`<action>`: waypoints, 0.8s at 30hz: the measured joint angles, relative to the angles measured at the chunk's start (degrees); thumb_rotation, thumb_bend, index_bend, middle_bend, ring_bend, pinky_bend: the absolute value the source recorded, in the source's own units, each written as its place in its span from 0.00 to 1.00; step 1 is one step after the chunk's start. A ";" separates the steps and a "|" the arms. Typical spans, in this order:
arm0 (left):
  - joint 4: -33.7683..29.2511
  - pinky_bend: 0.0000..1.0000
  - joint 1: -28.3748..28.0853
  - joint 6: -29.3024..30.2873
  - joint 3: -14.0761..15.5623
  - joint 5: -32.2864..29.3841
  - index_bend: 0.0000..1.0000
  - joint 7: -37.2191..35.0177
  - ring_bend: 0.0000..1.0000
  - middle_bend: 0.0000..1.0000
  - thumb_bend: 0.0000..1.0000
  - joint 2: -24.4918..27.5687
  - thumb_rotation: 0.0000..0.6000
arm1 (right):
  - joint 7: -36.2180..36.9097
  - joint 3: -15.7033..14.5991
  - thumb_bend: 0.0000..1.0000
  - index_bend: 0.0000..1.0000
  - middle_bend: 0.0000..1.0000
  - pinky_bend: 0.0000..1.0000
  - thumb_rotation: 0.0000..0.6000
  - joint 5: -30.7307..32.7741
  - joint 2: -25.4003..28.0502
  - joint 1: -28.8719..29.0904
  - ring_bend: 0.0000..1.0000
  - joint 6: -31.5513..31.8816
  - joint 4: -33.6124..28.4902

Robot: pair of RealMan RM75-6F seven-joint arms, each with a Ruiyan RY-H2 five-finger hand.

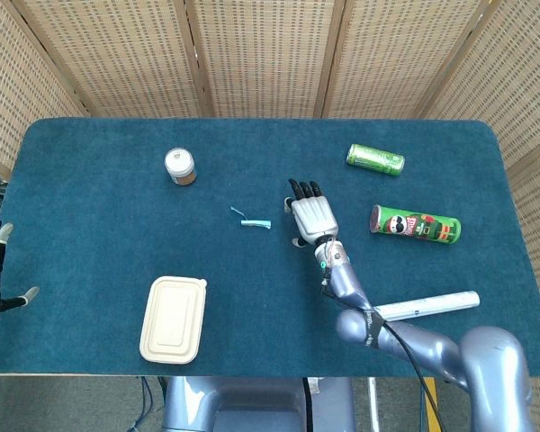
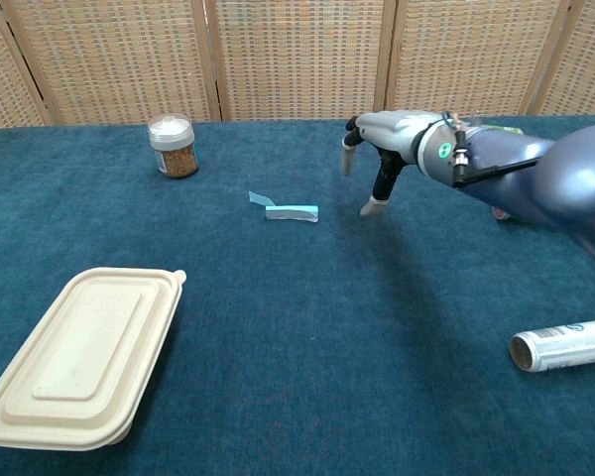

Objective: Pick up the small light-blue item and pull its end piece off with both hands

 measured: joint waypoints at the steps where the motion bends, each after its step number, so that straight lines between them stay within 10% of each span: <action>1: 0.12 0.00 -0.09 -0.25 -0.10 -0.35 0.00 0.10 0.00 0.00 0.05 -0.08 1.00 | -0.51 0.31 0.15 0.38 0.00 0.00 1.00 0.80 -1.56 1.12 0.00 -0.25 2.50; 24: 1.87 0.00 -0.62 -2.68 -1.14 -4.17 0.00 -1.45 0.00 0.00 0.05 0.23 1.00 | -2.22 6.42 0.39 0.47 0.00 0.00 1.00 7.78 -21.43 16.15 0.00 -5.35 32.15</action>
